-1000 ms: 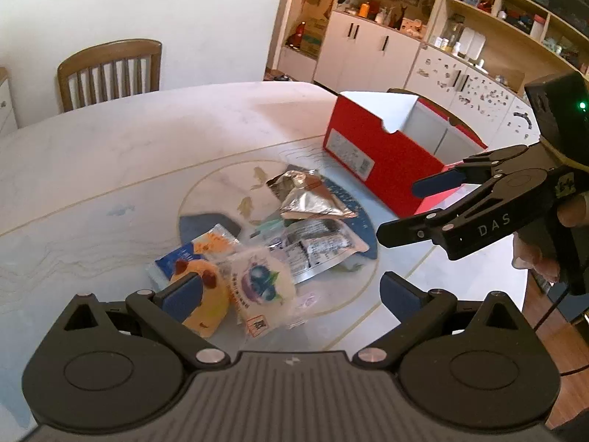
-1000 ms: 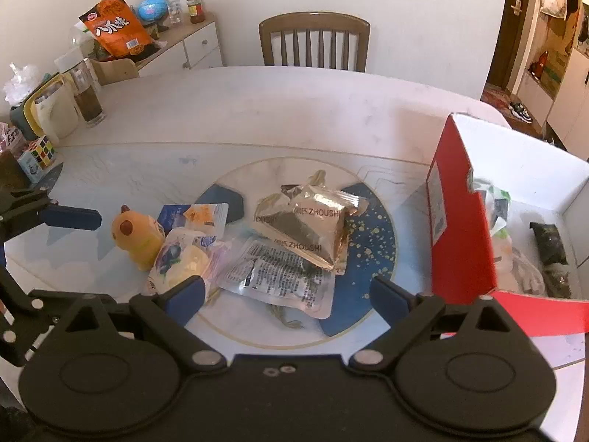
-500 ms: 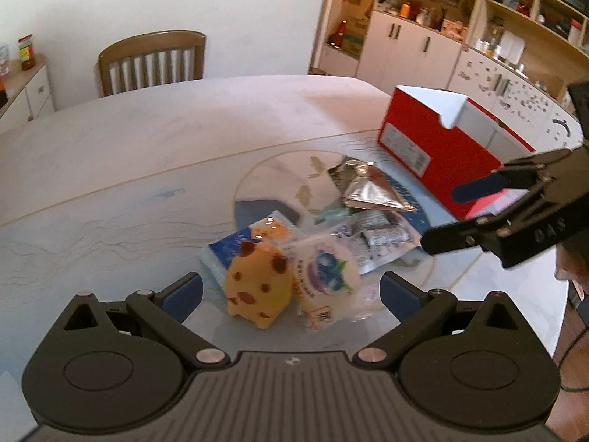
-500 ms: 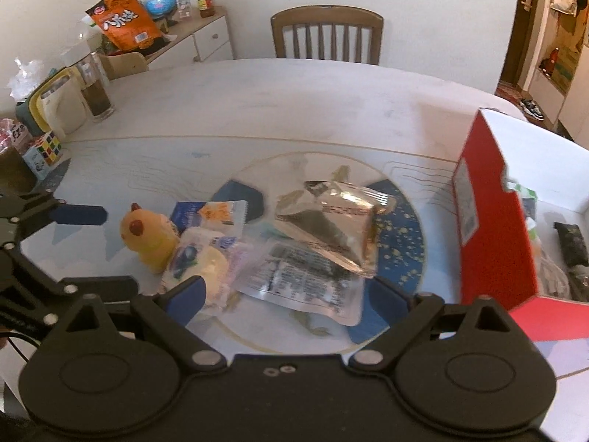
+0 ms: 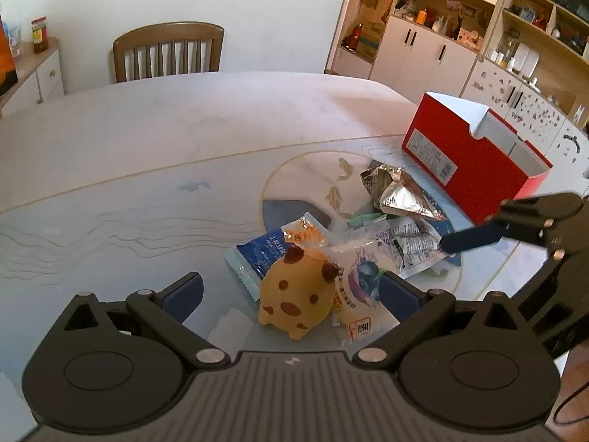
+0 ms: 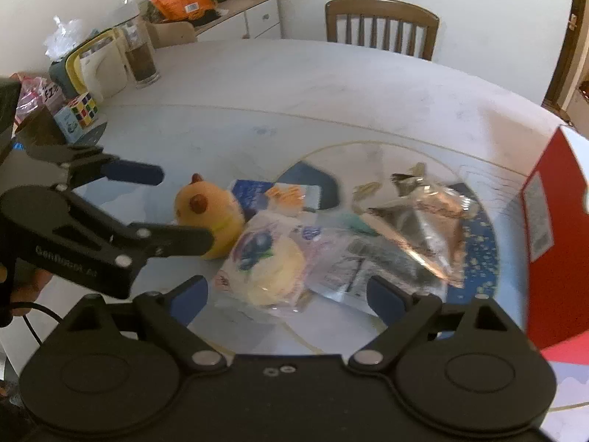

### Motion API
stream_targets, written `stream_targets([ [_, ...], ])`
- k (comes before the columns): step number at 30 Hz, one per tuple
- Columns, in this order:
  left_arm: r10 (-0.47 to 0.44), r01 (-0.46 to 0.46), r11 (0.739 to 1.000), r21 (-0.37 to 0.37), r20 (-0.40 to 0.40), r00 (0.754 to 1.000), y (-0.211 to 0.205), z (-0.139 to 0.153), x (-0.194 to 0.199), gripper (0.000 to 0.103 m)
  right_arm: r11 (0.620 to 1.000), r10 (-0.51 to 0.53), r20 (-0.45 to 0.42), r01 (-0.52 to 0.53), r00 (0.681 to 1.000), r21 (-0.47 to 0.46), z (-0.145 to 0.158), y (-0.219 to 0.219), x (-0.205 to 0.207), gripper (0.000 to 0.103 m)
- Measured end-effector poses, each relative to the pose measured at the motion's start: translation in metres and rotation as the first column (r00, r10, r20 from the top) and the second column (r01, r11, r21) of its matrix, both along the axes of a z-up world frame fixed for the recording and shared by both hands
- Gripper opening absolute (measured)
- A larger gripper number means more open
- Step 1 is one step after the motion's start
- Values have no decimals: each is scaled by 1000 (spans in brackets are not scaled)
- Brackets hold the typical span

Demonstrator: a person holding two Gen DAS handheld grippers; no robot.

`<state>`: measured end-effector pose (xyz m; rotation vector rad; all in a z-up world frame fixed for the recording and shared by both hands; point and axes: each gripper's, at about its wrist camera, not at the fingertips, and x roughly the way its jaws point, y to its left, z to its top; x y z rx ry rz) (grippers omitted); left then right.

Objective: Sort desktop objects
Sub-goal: 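Grasp the yellow spotted plush toy with left gripper while right grasps the blueberry bread bag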

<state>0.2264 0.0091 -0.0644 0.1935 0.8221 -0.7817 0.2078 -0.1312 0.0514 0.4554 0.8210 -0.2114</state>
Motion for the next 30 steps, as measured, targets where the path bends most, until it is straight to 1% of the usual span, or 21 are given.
stream_targets([
  [5, -7, 7, 1000, 9, -18, 1000, -1, -6, 8, 102, 1000, 18, -6, -19, 1000, -19, -5, 7, 10, 90],
  [9, -9, 9, 1000, 3, -23, 1000, -3, -8, 11, 102, 998, 30, -13, -31, 999, -49, -9, 13, 19, 88],
  [16, 0, 0, 1000, -2, -35, 999, -5, -14, 12, 101, 996, 13, -34, -16, 999, -93, -18, 20, 32, 82],
  [20, -4, 4, 1000, 1, -33, 999, -6, -15, 13, 96, 992, 20, -41, -25, 999, -120, -19, 26, 36, 80],
  [24, -7, 7, 1000, 3, -39, 999, -7, -18, 14, 89, 990, 16, -44, -22, 999, -139, -20, 29, 38, 79],
  [28, -9, 9, 1000, -1, -40, 999, -7, -19, 12, 79, 992, 9, -46, -15, 999, -125, -22, 27, 39, 78],
  [30, -10, 10, 1000, -5, -41, 999, -6, -20, 11, 77, 992, 6, -43, -12, 999, -122, -23, 27, 39, 76],
])
